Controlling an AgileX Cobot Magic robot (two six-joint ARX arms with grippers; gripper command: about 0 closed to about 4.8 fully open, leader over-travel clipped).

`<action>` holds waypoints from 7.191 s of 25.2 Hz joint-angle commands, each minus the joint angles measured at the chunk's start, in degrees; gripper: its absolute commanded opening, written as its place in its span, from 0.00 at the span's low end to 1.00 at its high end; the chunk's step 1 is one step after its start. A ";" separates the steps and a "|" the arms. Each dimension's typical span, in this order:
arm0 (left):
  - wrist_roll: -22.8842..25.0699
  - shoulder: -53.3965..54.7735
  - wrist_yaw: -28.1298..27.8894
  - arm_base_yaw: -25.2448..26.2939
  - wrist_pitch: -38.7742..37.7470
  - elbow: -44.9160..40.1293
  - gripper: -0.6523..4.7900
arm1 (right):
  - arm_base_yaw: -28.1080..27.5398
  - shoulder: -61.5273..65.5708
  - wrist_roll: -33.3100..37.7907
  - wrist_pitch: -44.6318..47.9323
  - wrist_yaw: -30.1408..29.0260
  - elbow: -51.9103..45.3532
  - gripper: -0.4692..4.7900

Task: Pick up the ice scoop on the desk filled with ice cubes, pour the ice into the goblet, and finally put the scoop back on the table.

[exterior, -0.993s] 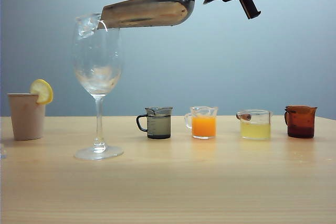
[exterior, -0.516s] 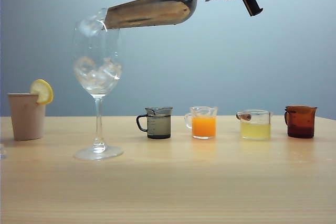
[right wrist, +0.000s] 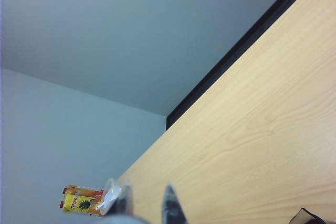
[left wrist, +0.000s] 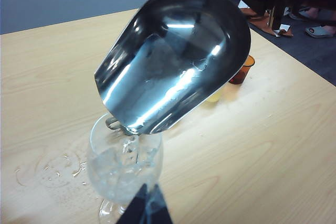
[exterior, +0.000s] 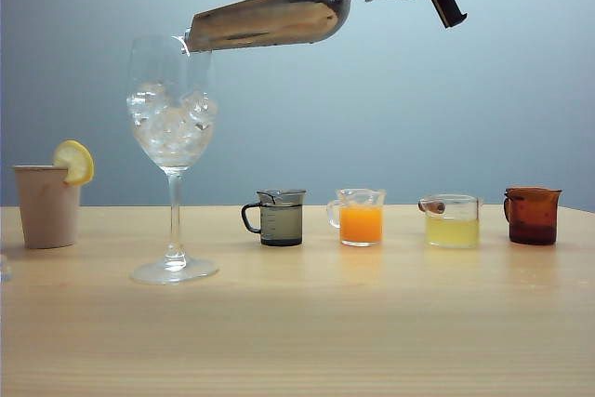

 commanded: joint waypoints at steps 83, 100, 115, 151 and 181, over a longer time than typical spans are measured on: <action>0.44 -0.15 2.64 0.09 0.57 0.17 0.11 | -25.83 -21.03 -3.65 -22.64 -10.86 -11.13 0.08; 0.44 -0.15 2.64 0.09 0.57 0.17 0.11 | -41.48 -22.73 -7.43 -22.69 -16.11 -18.69 0.08; 0.42 -0.15 2.64 0.09 0.57 0.17 0.11 | -51.54 -22.93 -14.32 -22.69 -17.99 -20.09 0.08; 0.39 -0.15 2.64 0.09 0.52 0.17 0.11 | -64.00 -3.13 -17.14 -1.86 -22.47 -26.69 0.08; 0.20 -0.07 2.56 0.09 0.55 0.17 0.11 | -63.95 4.11 -16.76 7.78 -17.05 -26.64 0.08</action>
